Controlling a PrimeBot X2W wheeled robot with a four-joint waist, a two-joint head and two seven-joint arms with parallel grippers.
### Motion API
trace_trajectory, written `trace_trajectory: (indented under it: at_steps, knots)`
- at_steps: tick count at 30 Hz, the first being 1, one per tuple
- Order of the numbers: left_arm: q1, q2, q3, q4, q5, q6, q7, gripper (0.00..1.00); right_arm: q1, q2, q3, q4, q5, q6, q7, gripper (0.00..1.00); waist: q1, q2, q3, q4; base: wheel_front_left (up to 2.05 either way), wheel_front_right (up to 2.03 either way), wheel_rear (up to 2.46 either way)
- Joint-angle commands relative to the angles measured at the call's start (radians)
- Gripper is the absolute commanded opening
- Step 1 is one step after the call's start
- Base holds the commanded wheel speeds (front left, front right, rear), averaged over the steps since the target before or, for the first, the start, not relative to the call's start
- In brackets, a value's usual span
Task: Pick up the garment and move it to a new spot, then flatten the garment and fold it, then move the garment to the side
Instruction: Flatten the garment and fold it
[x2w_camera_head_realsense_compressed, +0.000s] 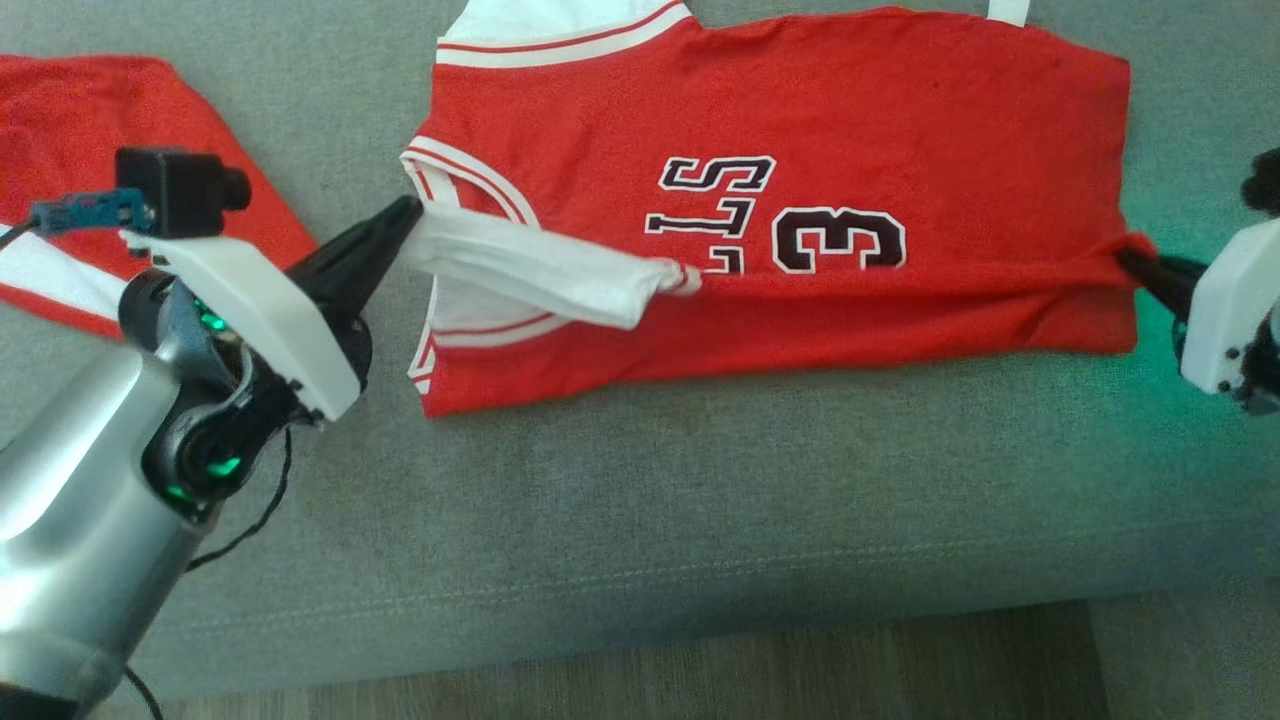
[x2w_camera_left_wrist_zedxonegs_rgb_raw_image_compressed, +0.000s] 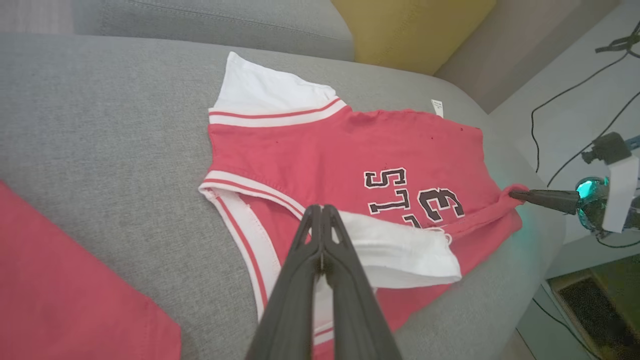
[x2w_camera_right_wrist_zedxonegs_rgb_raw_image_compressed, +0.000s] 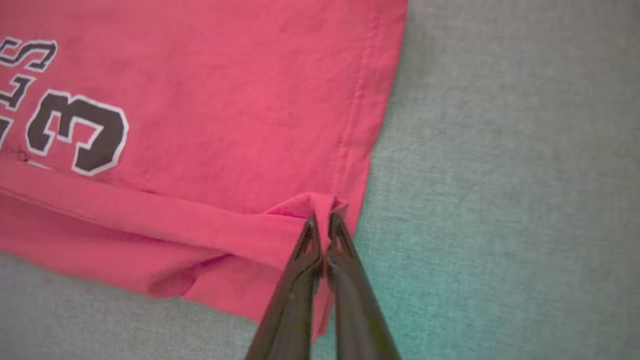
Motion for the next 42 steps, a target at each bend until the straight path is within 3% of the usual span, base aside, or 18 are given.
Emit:
trace_trajectory:
  at_steps: [1,2,12,18,24,27,31,32,36,42]
  knots:
    - [-0.057,0.029,0.061,-0.016,0.012,0.012,-0.014,0.37,-0.01,-0.019,-0.014,-0.006,0.006,0.0,-0.021,0.91,0.0,0.0,0.001,0.0,0.0,0.0,0.0]
    - [-0.06,0.023,0.066,-0.005,0.016,0.025,-0.025,1.0,-0.012,-0.012,-0.025,0.007,0.013,0.0,-0.034,1.0,0.0,0.0,0.001,0.0,0.0,0.0,0.0]
    - [-0.051,-0.017,0.116,0.037,0.054,0.075,-0.183,1.0,-0.013,0.019,-0.04,0.024,0.031,0.0,-0.097,1.0,0.0,0.0,-0.024,0.006,0.0,0.0,0.0]
    - [0.021,-0.072,0.186,-0.007,0.078,0.15,-0.365,1.0,0.015,0.029,-0.073,-0.02,-0.026,0.0,-0.298,1.0,0.0,0.0,-0.07,0.013,0.0,0.0,0.0]
    - [0.169,-0.189,0.342,-0.11,0.168,0.211,-0.405,1.0,0.104,0.078,-0.153,-0.036,-0.14,0.0,-0.511,1.0,0.0,0.0,-0.122,0.018,0.0,0.0,0.0]
    - [0.282,-0.29,0.45,-0.171,0.273,0.196,-0.406,1.0,0.165,0.121,-0.214,-0.044,-0.277,0.0,-0.534,1.0,0.0,0.0,-0.143,0.013,0.0,0.0,0.0]
    - [0.418,-0.414,0.553,-0.21,0.469,0.15,-0.406,1.0,0.295,0.241,-0.429,-0.161,-0.462,0.0,-0.536,1.0,0.0,0.0,-0.162,0.005,0.0,0.0,0.0]
    - [0.418,-0.414,0.553,-0.21,0.469,0.15,-0.406,1.0,0.295,0.241,-0.429,-0.161,-0.462,0.0,-0.536,1.0,0.0,0.0,-0.162,0.005,0.0,0.0,0.0]
    - [0.522,-0.495,0.582,-0.17,0.602,0.095,-0.406,1.0,0.469,0.39,-0.612,-0.294,-0.636,0.0,-0.536,1.0,0.0,0.0,-0.184,0.002,0.0,0.0,0.0]
    - [0.583,-0.522,0.579,-0.043,0.672,0.05,-0.406,1.0,0.625,0.56,-0.751,-0.441,-0.781,0.0,-0.536,1.0,0.0,0.0,-0.198,-0.013,0.0,0.0,0.0]
